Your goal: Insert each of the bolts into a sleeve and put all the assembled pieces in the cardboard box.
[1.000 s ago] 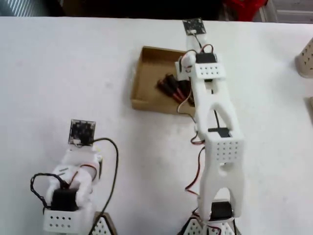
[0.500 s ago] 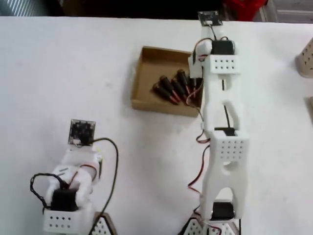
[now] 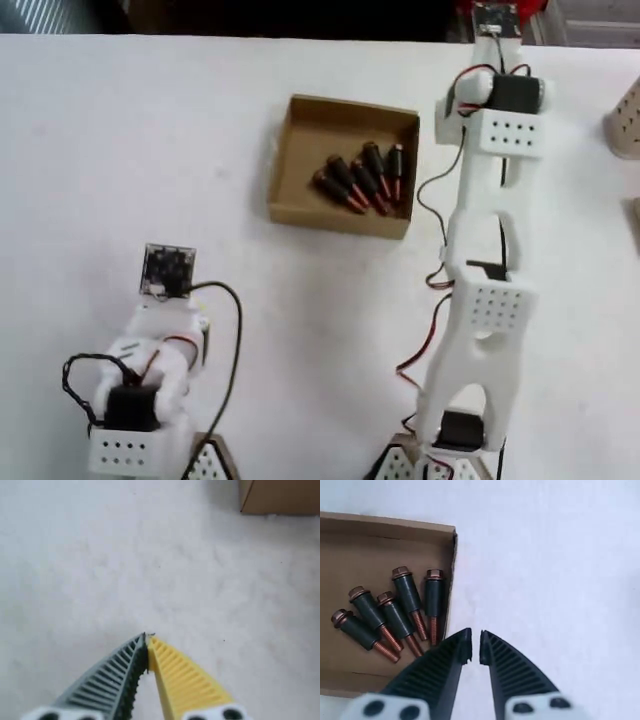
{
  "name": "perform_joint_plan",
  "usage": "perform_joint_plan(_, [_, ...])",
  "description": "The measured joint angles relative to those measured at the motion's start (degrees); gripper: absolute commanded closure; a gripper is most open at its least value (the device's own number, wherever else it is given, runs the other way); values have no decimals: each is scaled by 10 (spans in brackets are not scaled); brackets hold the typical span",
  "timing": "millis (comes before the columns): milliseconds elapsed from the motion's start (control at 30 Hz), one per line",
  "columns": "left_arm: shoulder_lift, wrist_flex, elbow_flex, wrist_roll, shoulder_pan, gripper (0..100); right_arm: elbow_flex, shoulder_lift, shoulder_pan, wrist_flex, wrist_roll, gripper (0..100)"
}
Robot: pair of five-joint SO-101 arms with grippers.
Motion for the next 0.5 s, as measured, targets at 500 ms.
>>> perform_joint_plan(500, [0,7,0,-1,-39,980,520,-436,-3,-21,0,983])
